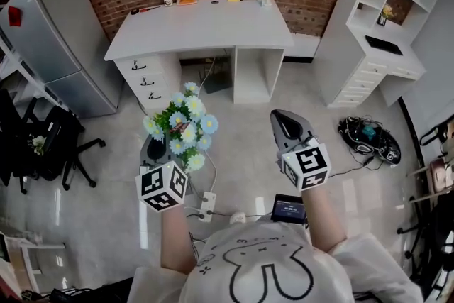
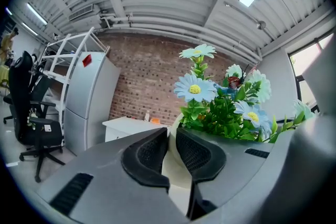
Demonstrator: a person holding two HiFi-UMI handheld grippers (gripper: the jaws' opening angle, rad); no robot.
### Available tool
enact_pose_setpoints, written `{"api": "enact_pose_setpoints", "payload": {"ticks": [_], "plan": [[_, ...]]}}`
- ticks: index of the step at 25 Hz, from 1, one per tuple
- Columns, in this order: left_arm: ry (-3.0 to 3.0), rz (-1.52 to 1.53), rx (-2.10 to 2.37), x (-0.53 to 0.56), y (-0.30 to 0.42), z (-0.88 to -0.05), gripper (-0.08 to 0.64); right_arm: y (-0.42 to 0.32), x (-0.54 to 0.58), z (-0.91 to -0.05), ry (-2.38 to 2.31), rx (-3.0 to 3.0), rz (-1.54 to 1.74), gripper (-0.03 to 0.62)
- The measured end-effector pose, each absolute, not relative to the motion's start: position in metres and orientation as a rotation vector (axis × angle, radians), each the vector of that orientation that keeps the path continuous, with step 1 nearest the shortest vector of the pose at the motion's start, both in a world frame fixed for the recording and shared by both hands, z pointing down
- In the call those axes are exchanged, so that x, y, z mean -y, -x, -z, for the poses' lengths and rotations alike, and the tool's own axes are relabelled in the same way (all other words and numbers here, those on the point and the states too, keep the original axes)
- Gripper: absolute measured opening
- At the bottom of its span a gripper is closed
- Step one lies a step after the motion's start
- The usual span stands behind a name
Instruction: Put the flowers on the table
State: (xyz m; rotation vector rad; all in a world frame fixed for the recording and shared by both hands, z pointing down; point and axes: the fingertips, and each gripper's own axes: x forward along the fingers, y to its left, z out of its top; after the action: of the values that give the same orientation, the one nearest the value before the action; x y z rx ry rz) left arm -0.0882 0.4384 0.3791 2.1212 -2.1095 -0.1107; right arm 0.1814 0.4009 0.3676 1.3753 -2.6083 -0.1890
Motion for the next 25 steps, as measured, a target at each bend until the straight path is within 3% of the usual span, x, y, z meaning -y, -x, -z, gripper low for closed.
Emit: {"api": "enact_pose_setpoints", "payload": {"ticks": [25], "plan": [[-2.112, 0.106, 2.120, -0.314, 0.107, -0.386, 0.058, -0.163, -0.267, -0.376, -1.345, 2.627, 0.185, 0.018]]}}
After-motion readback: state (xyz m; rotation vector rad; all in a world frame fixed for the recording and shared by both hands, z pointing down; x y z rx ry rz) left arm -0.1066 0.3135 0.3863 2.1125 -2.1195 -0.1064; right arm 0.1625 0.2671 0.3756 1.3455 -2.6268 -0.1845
